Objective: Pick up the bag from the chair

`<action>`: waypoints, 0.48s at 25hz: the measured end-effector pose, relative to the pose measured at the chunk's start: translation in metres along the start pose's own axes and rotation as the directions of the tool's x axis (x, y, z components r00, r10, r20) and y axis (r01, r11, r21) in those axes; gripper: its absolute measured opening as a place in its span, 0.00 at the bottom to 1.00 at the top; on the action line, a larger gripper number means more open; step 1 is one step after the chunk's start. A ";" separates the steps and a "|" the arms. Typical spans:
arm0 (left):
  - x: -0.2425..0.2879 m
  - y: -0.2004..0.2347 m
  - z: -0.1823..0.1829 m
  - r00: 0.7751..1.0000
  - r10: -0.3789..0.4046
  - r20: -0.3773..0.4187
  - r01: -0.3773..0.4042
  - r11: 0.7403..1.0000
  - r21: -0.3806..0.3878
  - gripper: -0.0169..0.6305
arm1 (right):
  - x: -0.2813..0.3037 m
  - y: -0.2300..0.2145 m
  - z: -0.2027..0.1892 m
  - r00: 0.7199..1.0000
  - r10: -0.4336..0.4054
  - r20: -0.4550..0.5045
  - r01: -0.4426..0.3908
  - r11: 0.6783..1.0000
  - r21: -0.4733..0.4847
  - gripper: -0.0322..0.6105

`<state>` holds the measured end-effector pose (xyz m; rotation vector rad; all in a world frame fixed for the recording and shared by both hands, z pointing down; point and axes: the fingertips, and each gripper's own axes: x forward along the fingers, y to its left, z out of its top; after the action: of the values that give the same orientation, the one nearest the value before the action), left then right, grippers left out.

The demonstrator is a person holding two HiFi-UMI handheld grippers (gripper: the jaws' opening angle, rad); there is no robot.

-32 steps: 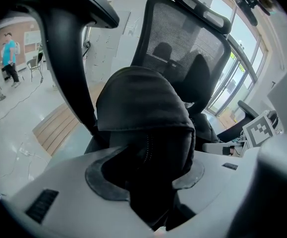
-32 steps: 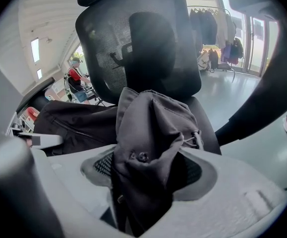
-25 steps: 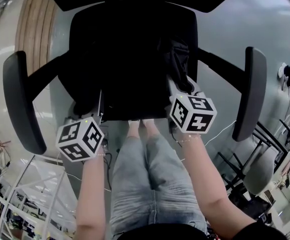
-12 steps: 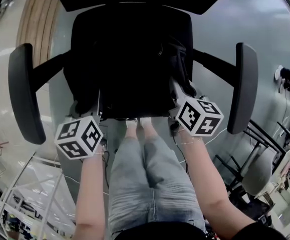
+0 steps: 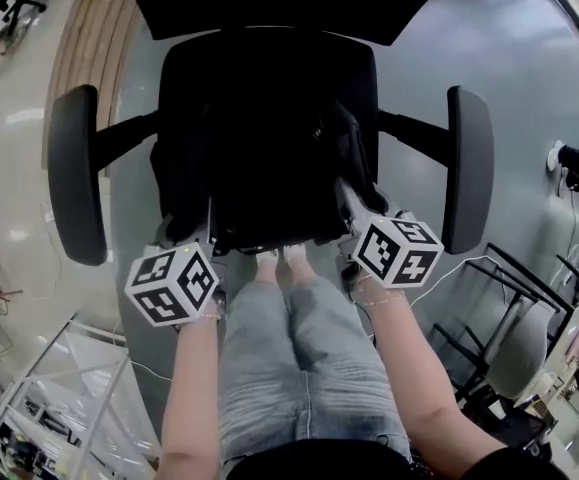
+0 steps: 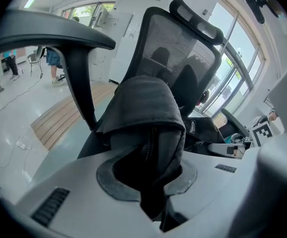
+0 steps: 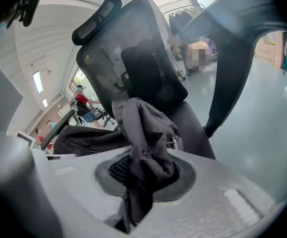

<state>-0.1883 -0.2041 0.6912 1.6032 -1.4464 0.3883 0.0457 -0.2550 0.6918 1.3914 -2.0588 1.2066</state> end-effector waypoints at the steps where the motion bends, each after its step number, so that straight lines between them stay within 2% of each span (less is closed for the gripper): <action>1: -0.004 -0.002 -0.001 1.000 0.001 0.000 -0.001 1.000 -0.003 0.15 | -0.004 0.002 0.000 1.000 0.003 0.000 -0.003 1.000 0.001 0.16; 12: -0.055 -0.025 -0.001 1.000 -0.010 -0.006 0.010 1.000 -0.007 0.13 | -0.063 0.018 0.001 0.999 0.046 -0.018 -0.045 0.999 0.011 0.16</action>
<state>-0.1795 -0.1720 0.6408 1.6024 -1.4328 0.3819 0.0577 -0.2176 0.6387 1.3404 -2.0849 1.2462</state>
